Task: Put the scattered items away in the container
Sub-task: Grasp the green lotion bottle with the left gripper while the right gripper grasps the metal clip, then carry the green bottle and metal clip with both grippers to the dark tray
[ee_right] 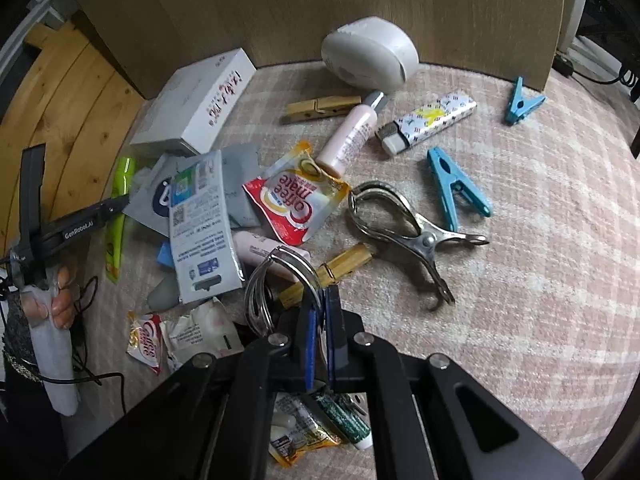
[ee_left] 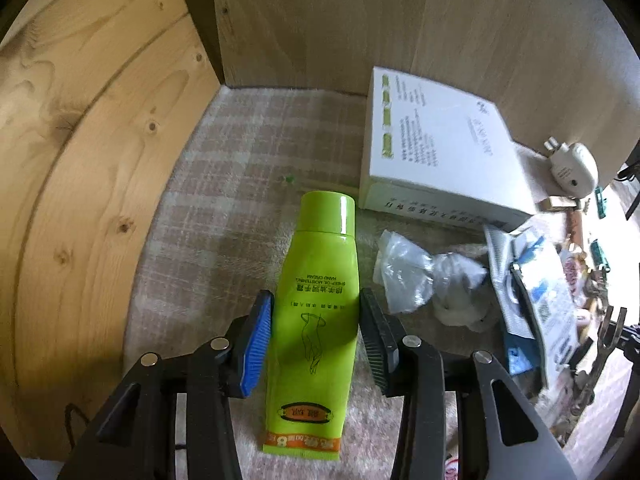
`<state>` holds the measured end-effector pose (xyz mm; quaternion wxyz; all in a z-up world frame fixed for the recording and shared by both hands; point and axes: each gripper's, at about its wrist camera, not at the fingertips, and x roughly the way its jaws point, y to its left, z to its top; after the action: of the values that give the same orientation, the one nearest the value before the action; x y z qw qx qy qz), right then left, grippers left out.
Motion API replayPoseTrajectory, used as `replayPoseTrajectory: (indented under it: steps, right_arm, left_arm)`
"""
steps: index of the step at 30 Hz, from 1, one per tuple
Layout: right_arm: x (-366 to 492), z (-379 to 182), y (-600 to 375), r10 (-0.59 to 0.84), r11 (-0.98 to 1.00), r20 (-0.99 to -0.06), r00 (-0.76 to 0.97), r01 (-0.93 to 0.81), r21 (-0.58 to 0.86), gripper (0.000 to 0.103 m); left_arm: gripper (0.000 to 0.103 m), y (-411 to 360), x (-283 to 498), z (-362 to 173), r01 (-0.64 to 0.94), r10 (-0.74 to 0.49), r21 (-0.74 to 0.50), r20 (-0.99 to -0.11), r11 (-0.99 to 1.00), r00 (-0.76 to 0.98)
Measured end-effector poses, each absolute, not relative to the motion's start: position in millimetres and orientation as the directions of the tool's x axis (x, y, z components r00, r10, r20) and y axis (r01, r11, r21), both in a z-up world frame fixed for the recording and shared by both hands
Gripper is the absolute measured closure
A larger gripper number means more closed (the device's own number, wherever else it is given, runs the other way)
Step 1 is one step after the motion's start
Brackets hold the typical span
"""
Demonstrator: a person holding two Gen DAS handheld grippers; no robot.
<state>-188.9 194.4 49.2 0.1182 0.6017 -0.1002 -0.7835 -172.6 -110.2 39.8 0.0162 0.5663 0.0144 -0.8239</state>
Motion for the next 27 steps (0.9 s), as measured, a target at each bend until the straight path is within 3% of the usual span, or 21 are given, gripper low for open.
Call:
replayPoseTrajectory:
  steps: [7,17,27]
  right_arm:
    - [-184.2,77.9,212.7,-0.329,-0.943,-0.898,-0.294,0.057,0.327,0.099]
    - [-157.8,122.6,254.0,-0.292,-0.949,-0.867,-0.404,0.007,0.316,0.099]
    - [-89.1,151.7,352.7,-0.198,-0.946,-0.858,-0.474,-0.139,0.294,0.099]
  left_arm:
    - [0.063,-110.6,-177.5,77.6,-0.006,-0.001,0.004,-0.904,-1.000,-0.427]
    - [0.063,-53.4,-162.2,140.1,-0.144,0.060,0.021,-0.843,-0.989,-0.535]
    - [0.063,79.6,-131.5,193.6,-0.389,0.244,-0.023,-0.813,-0.921,-0.529]
